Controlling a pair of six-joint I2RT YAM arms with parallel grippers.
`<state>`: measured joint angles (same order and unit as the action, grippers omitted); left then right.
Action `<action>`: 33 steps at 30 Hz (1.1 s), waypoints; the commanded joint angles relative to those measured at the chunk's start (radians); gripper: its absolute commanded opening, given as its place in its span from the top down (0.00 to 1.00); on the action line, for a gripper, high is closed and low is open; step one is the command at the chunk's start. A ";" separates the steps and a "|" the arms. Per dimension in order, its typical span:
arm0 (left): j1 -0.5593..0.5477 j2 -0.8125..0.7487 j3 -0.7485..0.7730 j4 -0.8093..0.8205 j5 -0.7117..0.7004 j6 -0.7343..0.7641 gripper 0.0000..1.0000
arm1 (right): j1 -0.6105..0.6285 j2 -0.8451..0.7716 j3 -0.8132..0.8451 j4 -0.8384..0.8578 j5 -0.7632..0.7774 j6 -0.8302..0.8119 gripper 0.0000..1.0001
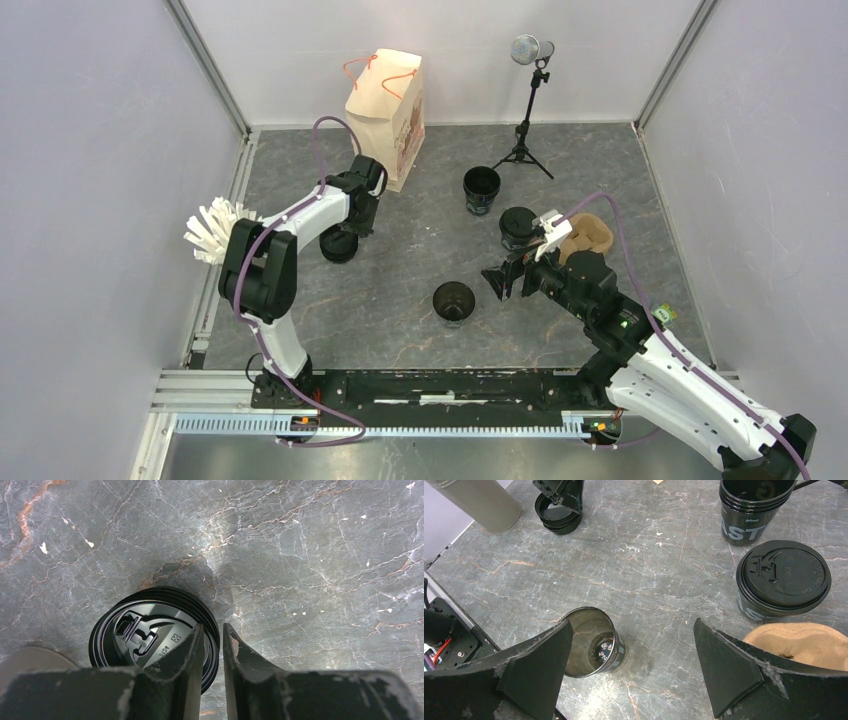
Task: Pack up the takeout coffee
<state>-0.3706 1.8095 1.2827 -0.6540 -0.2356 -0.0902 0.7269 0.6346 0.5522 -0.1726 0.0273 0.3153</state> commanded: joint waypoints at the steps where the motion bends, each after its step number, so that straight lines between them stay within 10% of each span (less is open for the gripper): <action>1: 0.004 0.000 0.035 0.013 -0.026 0.040 0.72 | 0.006 -0.013 -0.003 0.019 0.002 -0.015 0.02; 10: 0.004 -0.008 0.056 -0.008 0.016 0.041 0.98 | 0.006 -0.011 -0.006 0.019 0.016 -0.028 0.02; 33: 0.005 -0.205 0.177 -0.170 0.196 -0.015 0.98 | 0.006 0.014 -0.027 0.107 0.031 -0.071 0.02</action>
<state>-0.3706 1.7271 1.3914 -0.8101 -0.1246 -0.0853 0.7269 0.6556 0.5354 -0.1589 0.0357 0.2749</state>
